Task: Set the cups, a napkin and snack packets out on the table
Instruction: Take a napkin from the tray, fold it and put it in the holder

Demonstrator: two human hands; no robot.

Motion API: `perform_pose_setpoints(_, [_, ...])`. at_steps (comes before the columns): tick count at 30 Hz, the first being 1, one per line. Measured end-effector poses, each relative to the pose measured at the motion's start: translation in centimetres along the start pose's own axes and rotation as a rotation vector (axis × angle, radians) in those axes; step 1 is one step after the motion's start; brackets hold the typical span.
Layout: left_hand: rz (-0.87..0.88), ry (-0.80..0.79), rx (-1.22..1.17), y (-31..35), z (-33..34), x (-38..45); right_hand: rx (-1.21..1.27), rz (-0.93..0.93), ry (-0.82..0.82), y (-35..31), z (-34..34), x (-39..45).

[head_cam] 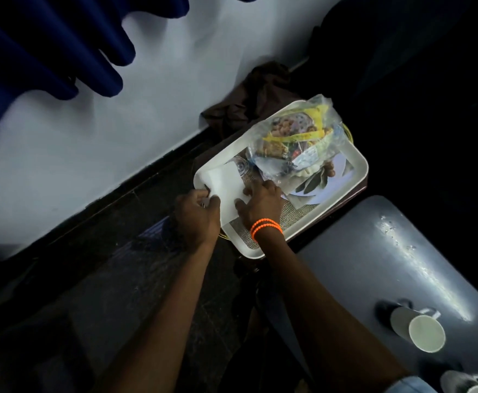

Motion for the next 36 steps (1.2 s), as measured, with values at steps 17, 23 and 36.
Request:
perform_pose_setpoints(17, [0.135,-0.385,-0.645,14.1,6.4,-6.0,1.724,0.321,-0.356,8.7,-7.0,-3.2])
perform_pose_setpoints(23, [0.082,-0.692,-0.545,15.1,12.9,-12.3,1.728,0.389,-0.172,16.9,-12.9,-5.2])
perform_pose_setpoints(36, [0.176,-0.865,-0.131,14.4,23.6,-29.3,1.158,0.564,0.332,36.7,-20.3,-16.9])
Point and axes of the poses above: each hand's wrist, its own x-axis towards the middle knuckle, its own z-axis out of the palm, y = z × x, the point moved 8 cm from there along x, towards the middle knuckle, and after that the axes turned 5 degrees about z, right-handed, at the moved point
